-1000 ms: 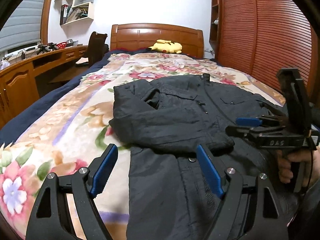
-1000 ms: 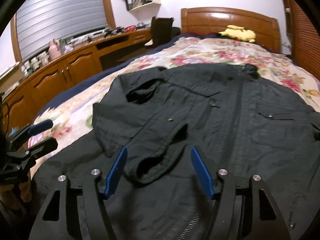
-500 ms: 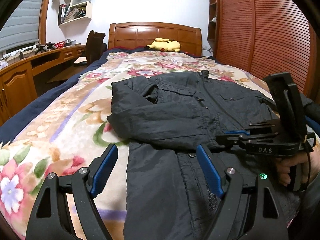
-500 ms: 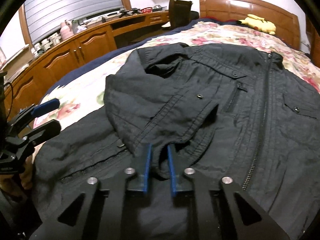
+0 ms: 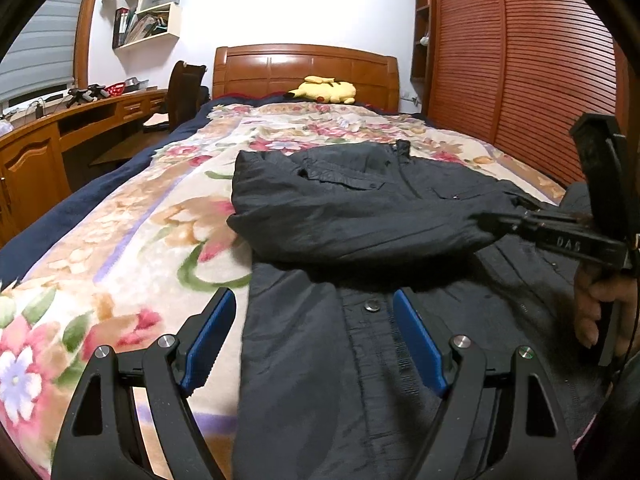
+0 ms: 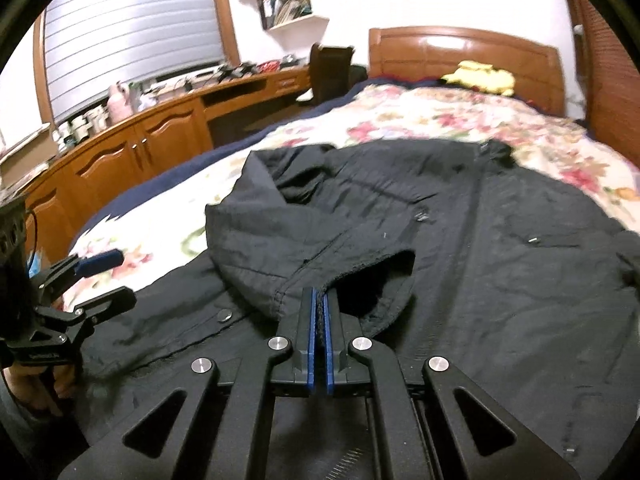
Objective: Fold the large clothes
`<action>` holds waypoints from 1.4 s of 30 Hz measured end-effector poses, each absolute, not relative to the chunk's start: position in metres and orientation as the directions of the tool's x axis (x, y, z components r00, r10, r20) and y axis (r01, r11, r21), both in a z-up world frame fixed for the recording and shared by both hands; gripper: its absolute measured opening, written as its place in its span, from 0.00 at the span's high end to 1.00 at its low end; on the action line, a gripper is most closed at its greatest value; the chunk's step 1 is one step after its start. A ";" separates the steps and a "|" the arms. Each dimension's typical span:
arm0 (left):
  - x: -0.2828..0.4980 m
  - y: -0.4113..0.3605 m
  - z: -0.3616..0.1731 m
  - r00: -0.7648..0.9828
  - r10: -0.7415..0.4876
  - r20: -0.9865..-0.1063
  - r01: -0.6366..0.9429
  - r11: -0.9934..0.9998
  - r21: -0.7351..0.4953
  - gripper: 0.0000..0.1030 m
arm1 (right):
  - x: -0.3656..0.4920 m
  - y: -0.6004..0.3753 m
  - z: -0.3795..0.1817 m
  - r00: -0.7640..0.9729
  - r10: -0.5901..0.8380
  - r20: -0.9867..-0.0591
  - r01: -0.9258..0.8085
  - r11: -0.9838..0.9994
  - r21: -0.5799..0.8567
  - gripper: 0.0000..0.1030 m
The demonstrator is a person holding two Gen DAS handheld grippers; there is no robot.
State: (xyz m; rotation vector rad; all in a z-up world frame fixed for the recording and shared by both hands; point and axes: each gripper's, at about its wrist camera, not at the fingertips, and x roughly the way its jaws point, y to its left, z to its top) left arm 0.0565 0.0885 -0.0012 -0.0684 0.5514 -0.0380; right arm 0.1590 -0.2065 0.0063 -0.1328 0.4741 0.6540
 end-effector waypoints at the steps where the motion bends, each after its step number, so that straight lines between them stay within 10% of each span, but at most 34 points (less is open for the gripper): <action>1: 0.055 0.087 0.000 0.853 -0.060 -0.518 0.024 0.997 -0.077 0.21 | 0.152 -0.210 0.008 0.708 0.543 -0.451 -0.601 0.799 0.019 0.97; 18: 0.055 0.059 0.011 0.864 -0.141 -0.483 0.105 0.989 -0.101 0.21 | 0.098 -0.273 0.013 0.911 0.280 -0.303 -0.302 0.953 -0.027 0.97; 29: 0.056 0.057 0.013 0.861 -0.164 -0.482 0.123 0.986 -0.115 0.21 | 0.081 -0.277 -0.002 0.857 0.275 -0.435 -0.297 0.955 0.017 0.97; 32: 0.057 0.059 0.014 0.856 -0.175 -0.486 0.128 0.983 -0.129 0.21 | 0.072 -0.279 0.004 0.856 0.256 -0.448 -0.287 0.958 0.000 0.83; 36: 0.058 0.056 0.015 0.854 -0.182 -0.487 0.135 0.982 -0.130 0.21 | 0.067 -0.284 0.021 0.871 0.224 -0.437 -0.277 0.959 -0.061 0.39; 42: 0.059 0.054 0.014 0.851 -0.187 -0.492 0.140 0.982 -0.130 0.21 | 0.110 -0.296 0.030 0.840 0.199 -0.504 -0.245 0.969 -0.025 0.38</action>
